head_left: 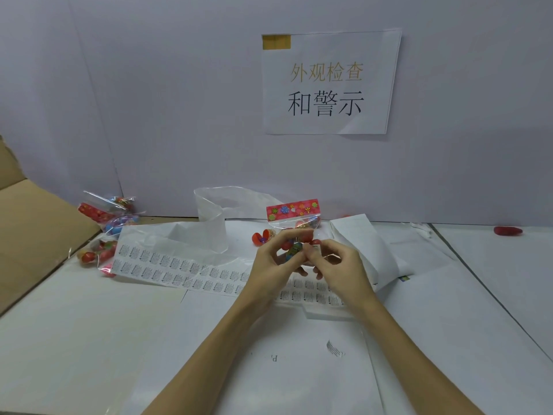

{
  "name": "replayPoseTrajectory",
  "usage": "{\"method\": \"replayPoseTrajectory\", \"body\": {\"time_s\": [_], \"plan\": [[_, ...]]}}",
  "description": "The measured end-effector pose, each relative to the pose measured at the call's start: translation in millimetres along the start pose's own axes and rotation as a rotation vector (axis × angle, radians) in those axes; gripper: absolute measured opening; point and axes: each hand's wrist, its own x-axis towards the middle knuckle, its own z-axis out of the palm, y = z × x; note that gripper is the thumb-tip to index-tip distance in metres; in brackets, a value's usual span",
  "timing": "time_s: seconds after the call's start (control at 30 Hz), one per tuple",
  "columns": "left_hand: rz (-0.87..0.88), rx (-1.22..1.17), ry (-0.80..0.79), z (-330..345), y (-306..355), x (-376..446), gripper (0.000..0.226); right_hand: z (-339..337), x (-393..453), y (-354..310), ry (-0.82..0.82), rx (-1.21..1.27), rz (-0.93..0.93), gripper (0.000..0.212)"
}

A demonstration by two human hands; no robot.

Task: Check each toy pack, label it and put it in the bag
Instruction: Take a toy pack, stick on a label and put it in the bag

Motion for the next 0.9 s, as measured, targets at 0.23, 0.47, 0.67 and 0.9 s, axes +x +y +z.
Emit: {"method": "replayPoseTrajectory", "body": {"time_s": [0.23,0.47,0.67,0.9], "plan": [[-0.005,-0.067,-0.011,-3.6,0.9,2.2,0.040,-11.2,2.9,3.1,-0.093,0.313,0.118,0.043],[-0.014,-0.042,-0.006,-5.4,3.9,2.5,0.047,-6.0,-0.6,-1.8,-0.069,0.126,0.042,0.045],[-0.031,-0.062,-0.039,-5.5,3.7,2.4,0.067,-12.4,1.1,-0.2,-0.076,0.148,0.033,0.033],[-0.045,-0.008,0.048,-2.9,0.6,3.1,0.082,-12.6,1.0,-2.7,-0.041,0.254,0.105,0.029]]}}
